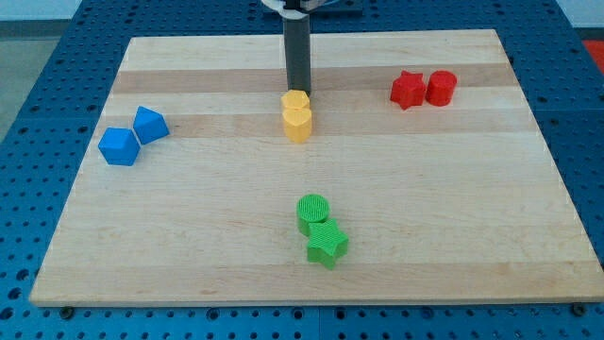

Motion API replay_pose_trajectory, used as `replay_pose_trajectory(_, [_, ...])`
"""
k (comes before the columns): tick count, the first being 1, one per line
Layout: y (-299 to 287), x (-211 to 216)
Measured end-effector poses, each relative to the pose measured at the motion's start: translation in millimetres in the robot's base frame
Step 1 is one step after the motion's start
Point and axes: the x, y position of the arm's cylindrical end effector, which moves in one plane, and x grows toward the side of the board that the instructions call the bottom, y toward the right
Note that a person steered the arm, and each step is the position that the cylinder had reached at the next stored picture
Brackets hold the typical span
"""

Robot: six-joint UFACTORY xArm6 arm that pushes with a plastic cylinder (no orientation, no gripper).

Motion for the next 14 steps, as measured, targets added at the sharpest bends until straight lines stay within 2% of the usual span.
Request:
replay_pose_trajectory(6, [0, -21])
replay_pose_trajectory(10, [0, -65])
replay_pose_trajectory(12, [5, -99])
replay_pose_trajectory(13, [21, -98])
replay_pose_trajectory(14, [26, -71])
